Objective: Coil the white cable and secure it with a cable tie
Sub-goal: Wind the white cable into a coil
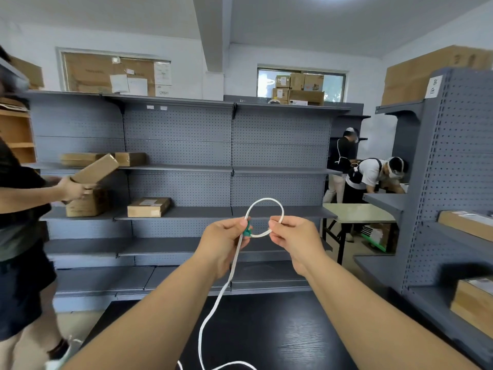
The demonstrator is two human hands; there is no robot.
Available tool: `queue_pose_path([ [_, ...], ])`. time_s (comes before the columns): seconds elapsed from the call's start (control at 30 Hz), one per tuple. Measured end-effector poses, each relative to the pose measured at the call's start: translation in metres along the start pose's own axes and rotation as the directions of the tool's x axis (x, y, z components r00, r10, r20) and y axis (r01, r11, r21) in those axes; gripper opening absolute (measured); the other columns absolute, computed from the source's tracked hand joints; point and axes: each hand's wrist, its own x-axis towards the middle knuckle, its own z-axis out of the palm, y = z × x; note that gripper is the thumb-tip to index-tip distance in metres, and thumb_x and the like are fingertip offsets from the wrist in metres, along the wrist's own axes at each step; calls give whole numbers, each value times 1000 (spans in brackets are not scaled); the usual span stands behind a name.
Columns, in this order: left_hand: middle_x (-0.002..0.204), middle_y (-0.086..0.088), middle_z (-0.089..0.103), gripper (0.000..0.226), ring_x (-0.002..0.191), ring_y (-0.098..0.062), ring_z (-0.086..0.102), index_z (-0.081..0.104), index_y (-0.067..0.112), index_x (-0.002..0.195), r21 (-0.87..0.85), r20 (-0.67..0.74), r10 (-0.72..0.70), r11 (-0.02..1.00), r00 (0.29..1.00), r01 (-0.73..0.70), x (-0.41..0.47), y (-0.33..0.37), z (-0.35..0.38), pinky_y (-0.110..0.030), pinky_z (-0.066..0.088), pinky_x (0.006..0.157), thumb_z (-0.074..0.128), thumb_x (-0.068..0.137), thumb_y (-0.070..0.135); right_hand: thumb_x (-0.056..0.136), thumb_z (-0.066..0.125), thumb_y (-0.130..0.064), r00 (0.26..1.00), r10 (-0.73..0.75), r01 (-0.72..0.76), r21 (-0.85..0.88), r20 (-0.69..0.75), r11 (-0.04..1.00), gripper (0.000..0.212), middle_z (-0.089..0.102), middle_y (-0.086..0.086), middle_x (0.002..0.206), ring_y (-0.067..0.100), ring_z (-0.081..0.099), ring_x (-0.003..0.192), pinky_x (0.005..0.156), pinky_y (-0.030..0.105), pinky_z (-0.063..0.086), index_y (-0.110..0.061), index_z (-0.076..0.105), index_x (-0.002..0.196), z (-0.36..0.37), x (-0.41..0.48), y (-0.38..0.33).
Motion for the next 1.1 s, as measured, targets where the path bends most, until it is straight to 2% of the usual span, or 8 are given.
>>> queue_pose_path([
  [0.1, 77, 0, 66, 17, 69, -4, 60, 69, 2, 101, 343, -5, 183, 924, 983, -171, -1, 5, -2, -4, 46, 57, 56, 91, 5, 83, 68, -18, 987, -159, 160, -348, 32, 924, 30, 61, -5, 97, 15, 60, 93, 80, 24, 46, -12, 61, 112, -5, 5, -6],
  [0.23, 77, 6, 67, 19, 67, 3, 61, 65, 14, 105, 642, 128, 300, 702, 945, -309, 2, 15, -8, 1, 40, 63, 64, 86, 12, 90, 59, -27, 880, -386, 462, -687, 277, 560, 34, 61, -3, 120, 14, 53, 113, 92, 21, 35, -20, 59, 123, -6, 3, -29],
  [0.33, 74, 11, 67, 26, 71, 2, 60, 52, 24, 102, 727, 182, 291, 603, 939, -328, 4, 19, -8, -5, 40, 65, 68, 83, 18, 94, 51, -29, 800, -329, 587, -768, 502, 257, 29, 63, -1, 118, 20, 50, 113, 94, 29, 36, -25, 63, 119, -1, 4, -39],
  [0.4, 73, 11, 67, 32, 73, 0, 62, 48, 25, 105, 741, 214, 294, 573, 932, -351, 3, 22, -7, -9, 41, 69, 69, 83, 17, 94, 49, -30, 789, -243, 606, -780, 564, 159, 28, 63, 1, 115, 22, 49, 111, 93, 30, 36, -26, 64, 118, 1, 4, -41],
  [0.53, 73, 13, 66, 37, 74, -4, 62, 46, 24, 106, 758, 265, 287, 528, 920, -383, 3, 25, -9, -12, 42, 72, 71, 81, 17, 92, 54, -27, 802, -145, 597, -786, 580, 162, 25, 66, 0, 107, 17, 55, 104, 84, 25, 36, -23, 68, 112, 3, 2, -45],
  [0.7, 73, 13, 60, 37, 64, 1, 55, 47, 25, 98, 773, 282, 316, 484, 906, -410, 6, 20, -9, -5, 40, 62, 75, 76, 16, 88, 60, -27, 828, -50, 554, -801, 558, 227, 19, 70, -3, 102, 14, 61, 97, 85, 30, 47, -23, 71, 103, 4, 1, -48],
  [0.87, 75, 9, 58, 36, 63, -4, 51, 48, 26, 94, 761, 295, 340, 482, 893, -434, 9, 20, -9, -6, 39, 61, 77, 74, 16, 87, 60, -28, 824, -51, 563, -806, 564, 183, 17, 70, -3, 98, 14, 59, 93, 77, 26, 43, -23, 72, 99, 6, 1, -49],
  [1.1, 76, 9, 53, 42, 59, -5, 48, 42, 35, 83, 756, 339, 325, 465, 883, -461, 11, 24, -7, -8, 39, 59, 78, 72, 18, 83, 66, -28, 847, -47, 518, -802, 529, 299, 14, 64, -4, 81, 10, 55, 78, 63, 22, 39, -17, 73, 90, 3, 1, -45],
])
